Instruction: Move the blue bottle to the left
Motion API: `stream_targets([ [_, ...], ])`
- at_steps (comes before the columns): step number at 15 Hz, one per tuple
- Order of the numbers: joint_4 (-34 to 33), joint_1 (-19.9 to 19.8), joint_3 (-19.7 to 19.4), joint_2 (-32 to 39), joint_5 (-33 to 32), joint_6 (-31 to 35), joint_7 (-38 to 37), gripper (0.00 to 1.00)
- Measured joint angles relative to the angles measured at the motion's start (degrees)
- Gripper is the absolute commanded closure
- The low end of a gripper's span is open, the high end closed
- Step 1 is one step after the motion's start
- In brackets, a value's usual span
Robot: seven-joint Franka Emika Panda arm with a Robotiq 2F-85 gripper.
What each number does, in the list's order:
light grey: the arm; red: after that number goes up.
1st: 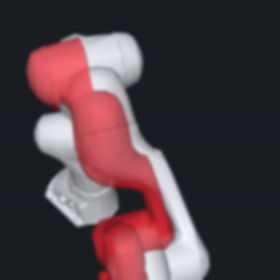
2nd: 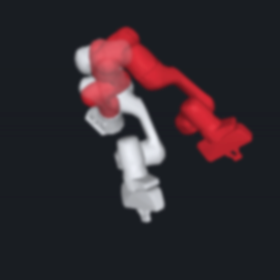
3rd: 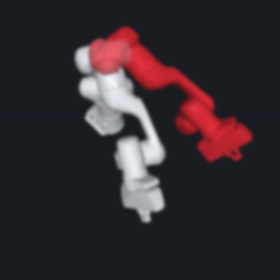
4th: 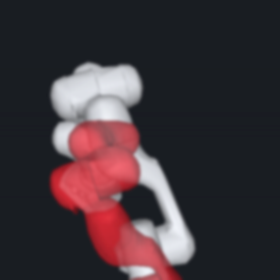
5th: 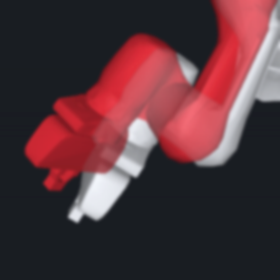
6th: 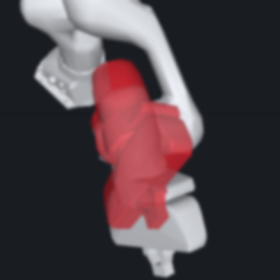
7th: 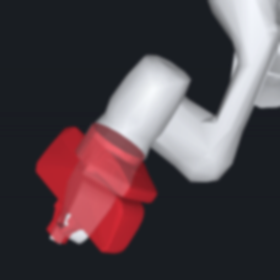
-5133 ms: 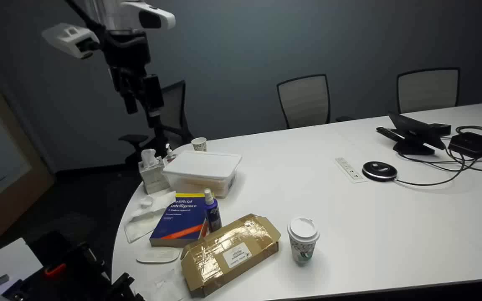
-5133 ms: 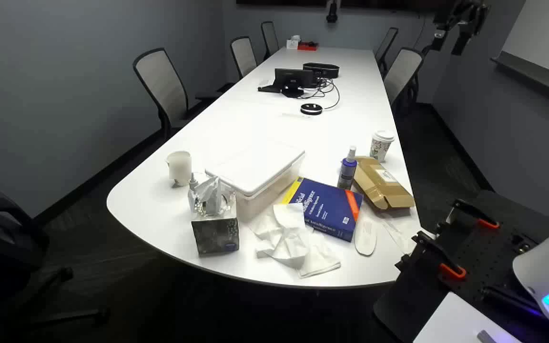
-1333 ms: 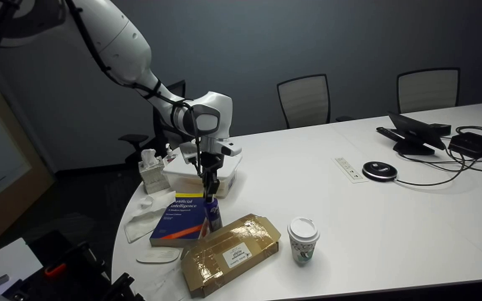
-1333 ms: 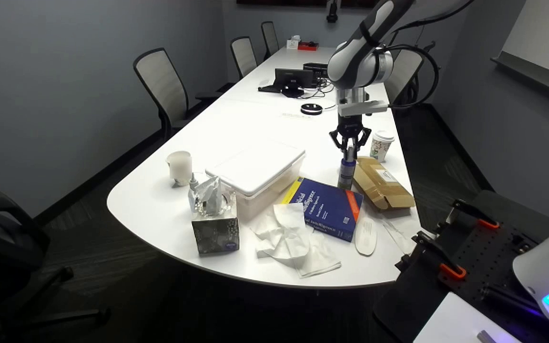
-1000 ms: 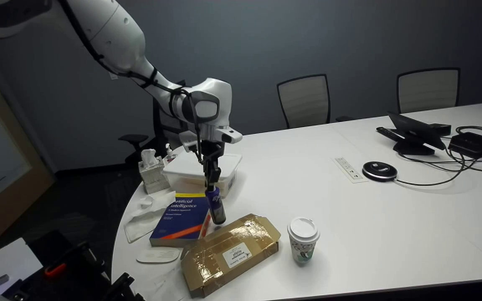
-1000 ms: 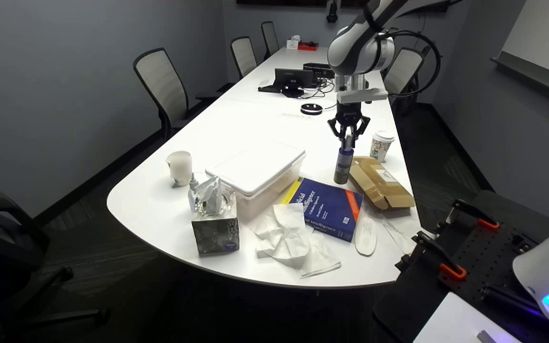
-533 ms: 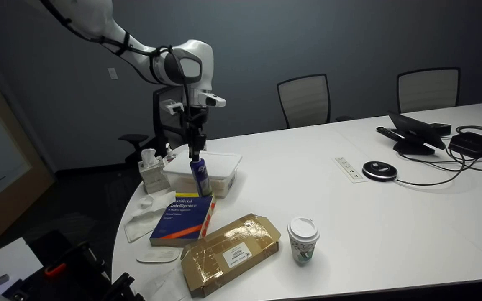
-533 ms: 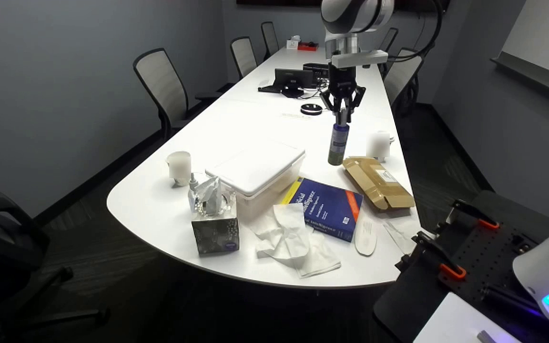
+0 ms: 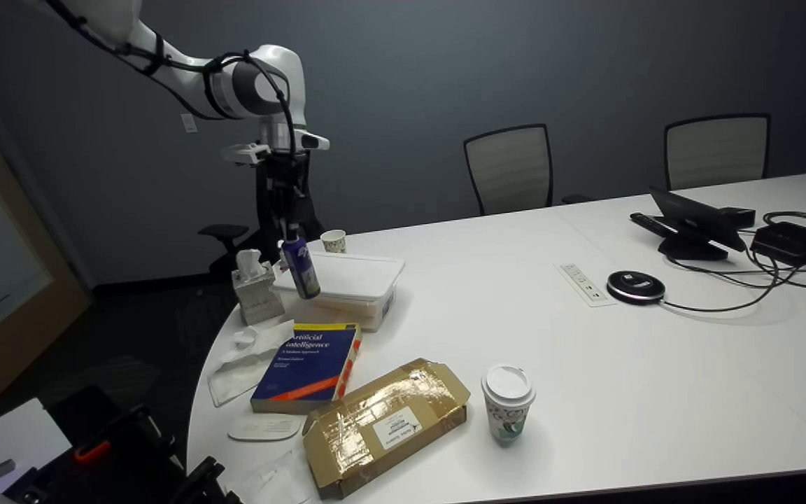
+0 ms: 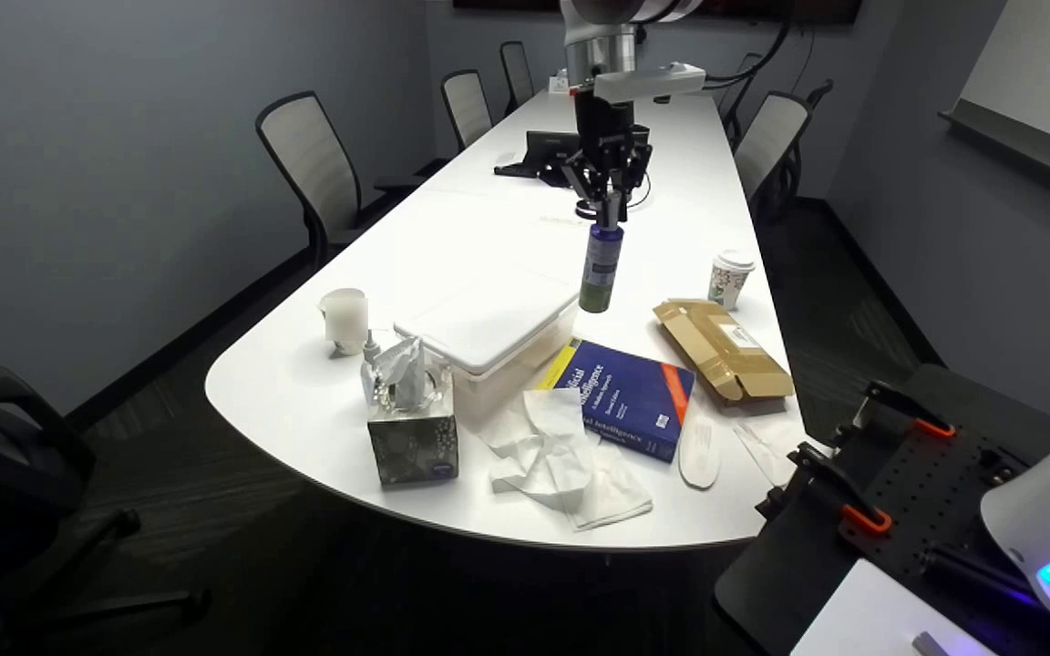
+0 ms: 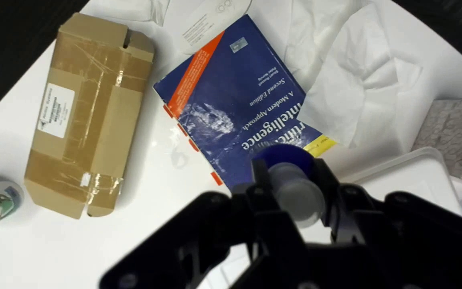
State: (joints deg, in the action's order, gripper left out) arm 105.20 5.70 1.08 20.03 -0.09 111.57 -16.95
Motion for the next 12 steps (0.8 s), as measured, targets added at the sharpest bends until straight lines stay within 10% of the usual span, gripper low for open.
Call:
stream_targets([
  [8,-0.73,3.29,4.25,0.94,-0.07,0.62,6.45,0.92],
  [9,-0.91,3.51,4.64,1.15,-0.07,0.61,6.88,0.70],
  [12,-0.96,3.75,4.63,1.73,-0.07,0.61,6.82,0.70],
])
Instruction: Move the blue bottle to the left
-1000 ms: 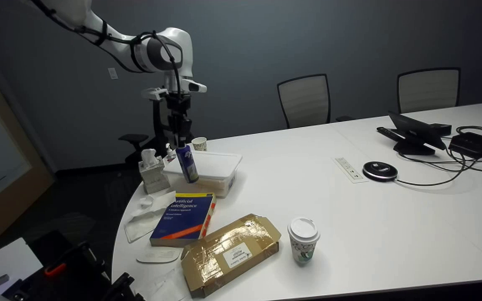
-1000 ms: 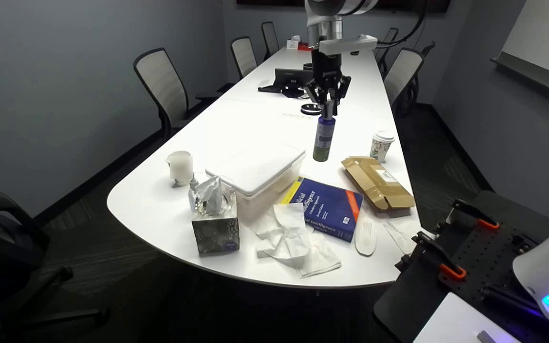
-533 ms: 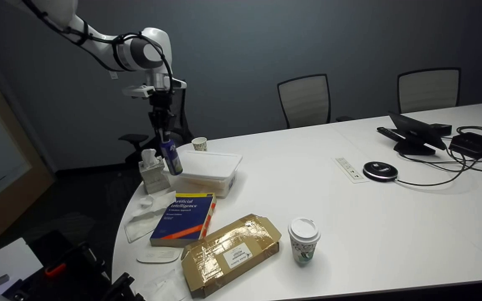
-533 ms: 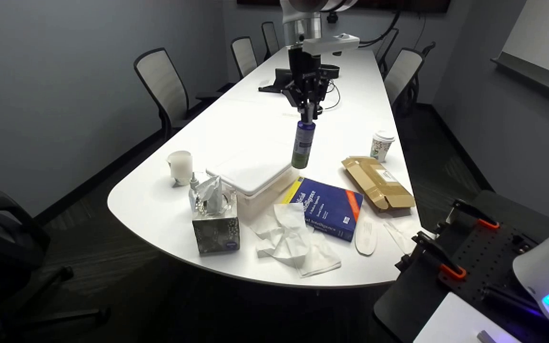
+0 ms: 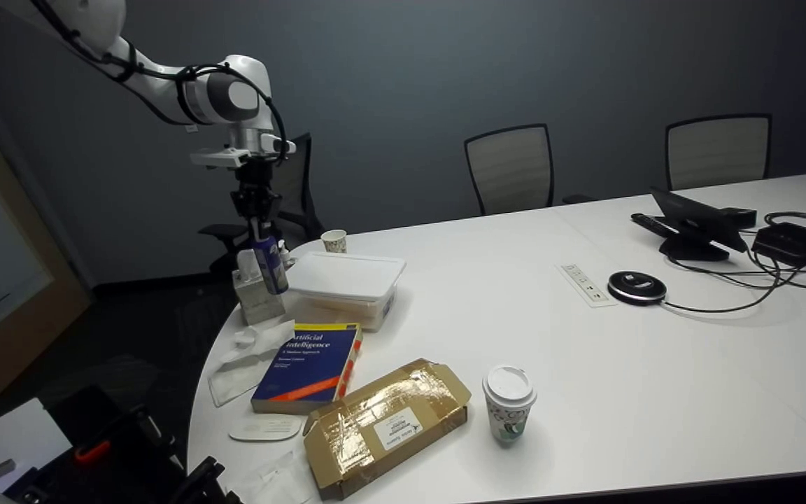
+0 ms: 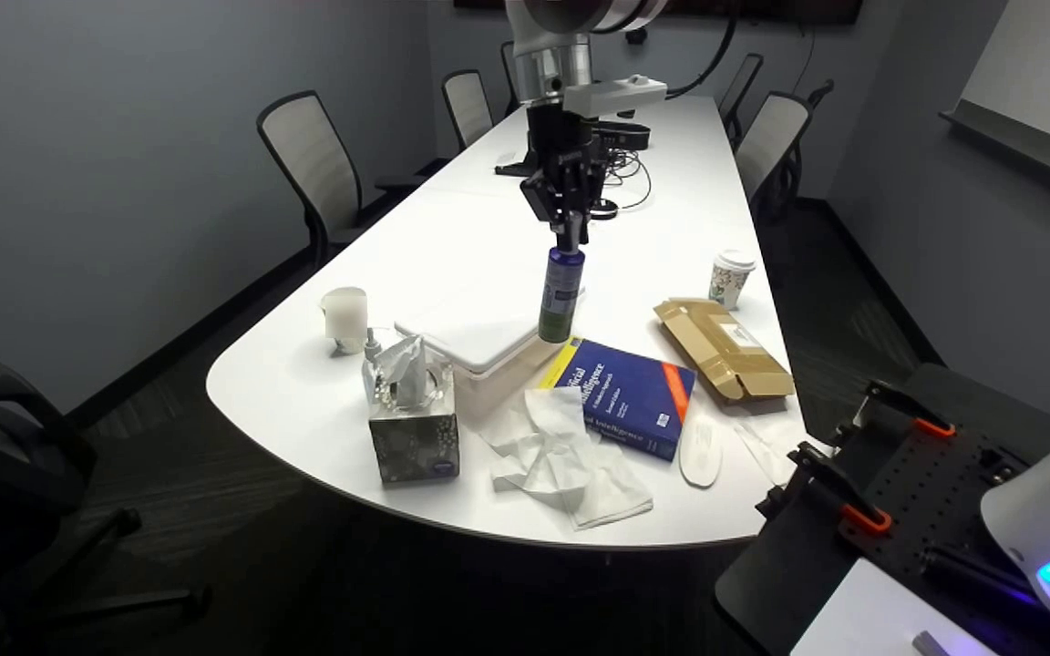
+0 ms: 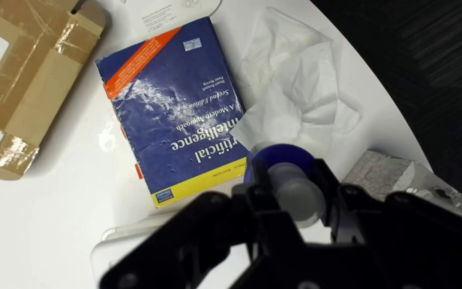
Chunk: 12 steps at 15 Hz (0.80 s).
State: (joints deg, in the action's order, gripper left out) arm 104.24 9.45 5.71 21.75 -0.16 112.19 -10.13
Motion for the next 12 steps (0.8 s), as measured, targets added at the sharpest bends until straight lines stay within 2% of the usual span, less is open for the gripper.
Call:
stream_targets([
  [3,0.00,-0.11,-0.23,0.16,0.00,0.00,0.00,0.70],
  [4,0.00,-0.13,-0.26,0.16,0.00,0.00,0.00,0.92],
  [9,0.00,0.23,-0.16,1.05,0.00,0.00,0.00,0.92],
  [12,-0.03,1.74,0.26,2.10,-0.24,0.00,-0.25,0.92],
])
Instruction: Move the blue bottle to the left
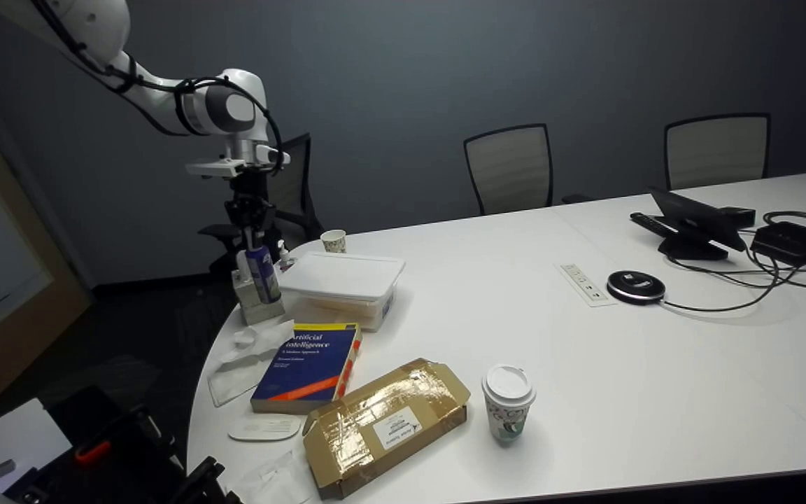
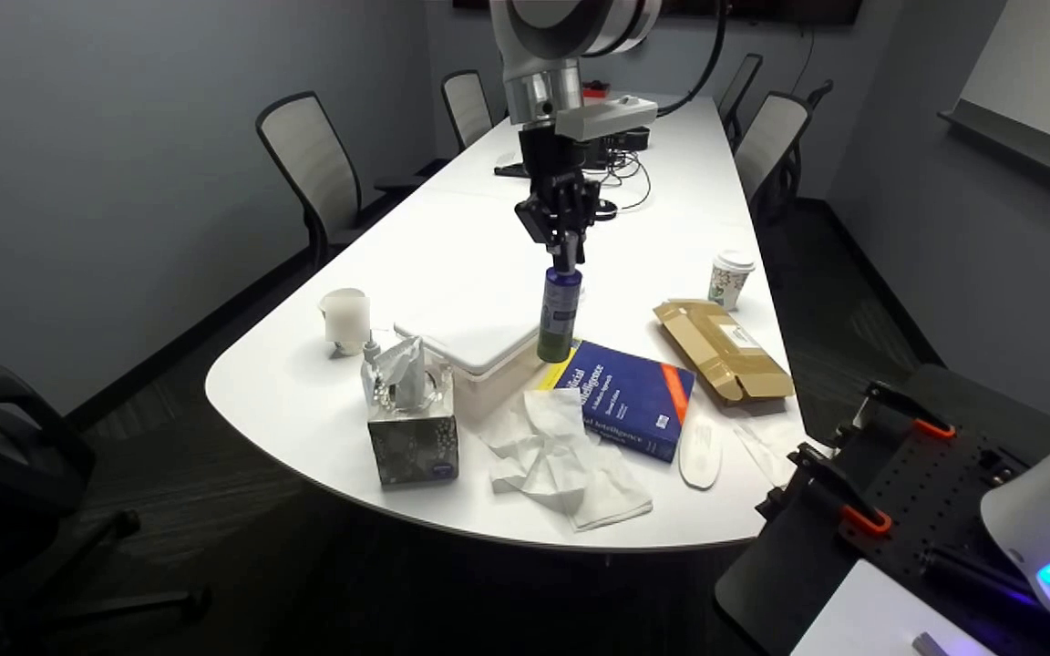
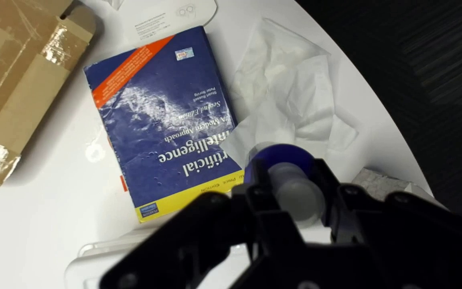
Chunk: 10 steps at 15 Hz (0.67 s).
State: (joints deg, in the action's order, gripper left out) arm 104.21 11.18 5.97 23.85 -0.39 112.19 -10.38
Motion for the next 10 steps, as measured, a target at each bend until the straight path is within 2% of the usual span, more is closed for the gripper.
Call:
stream_targets([
  [6,-1.29,5.25,1.68,2.92,-2.01,0.74,-2.21,0.92],
  [10,-3.70,8.78,2.33,7.40,-3.47,3.92,-4.44,0.92],
])
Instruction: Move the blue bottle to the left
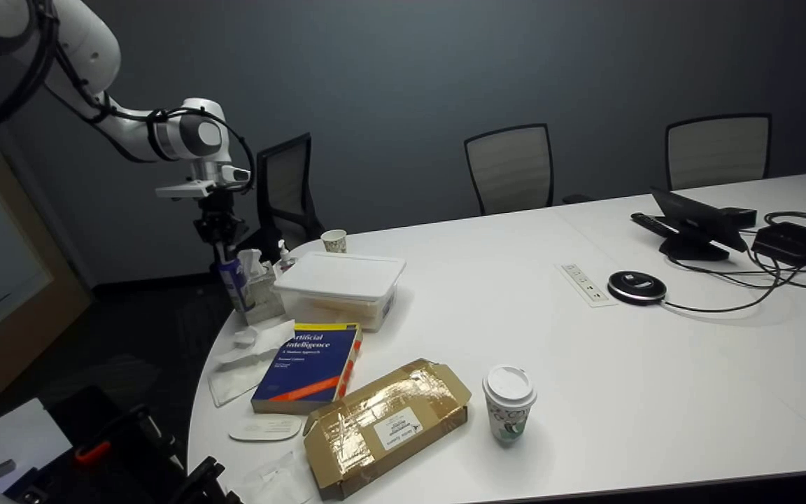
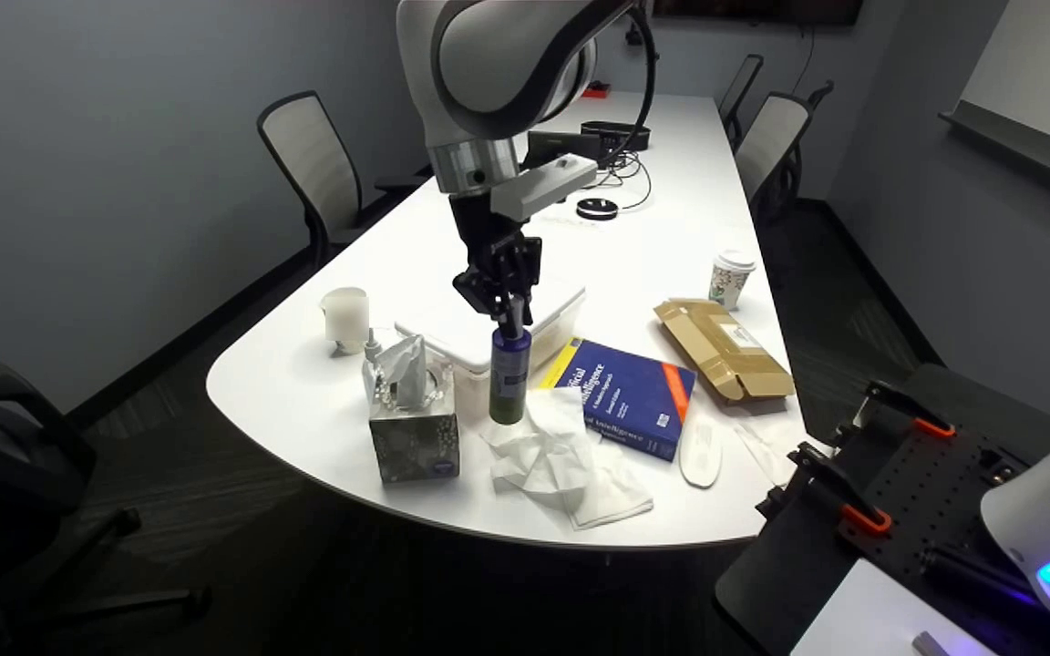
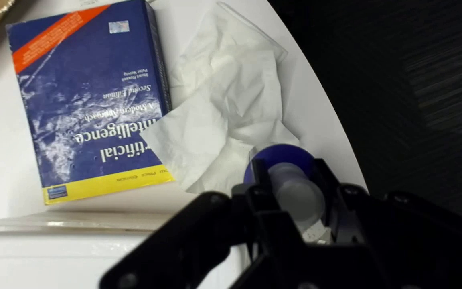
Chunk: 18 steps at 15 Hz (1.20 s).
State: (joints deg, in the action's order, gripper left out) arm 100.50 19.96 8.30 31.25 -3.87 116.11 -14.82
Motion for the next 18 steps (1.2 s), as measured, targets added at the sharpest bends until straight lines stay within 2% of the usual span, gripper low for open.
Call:
stream_targets([
  [6,-4.10,2.42,-0.28,9.14,-0.59,4.38,-1.38,0.92],
  [14,-10.68,4.03,-0.98,15.83,-0.63,4.55,-1.41,0.92],
  [15,-11.26,4.11,-1.01,16.26,-0.63,4.55,-1.41,0.45],
  [16,-11.77,4.18,-1.06,16.55,-0.63,4.52,-1.41,0.44],
  [18,-12.40,4.34,-1.25,16.90,-0.63,4.50,-1.41,0.31],
])
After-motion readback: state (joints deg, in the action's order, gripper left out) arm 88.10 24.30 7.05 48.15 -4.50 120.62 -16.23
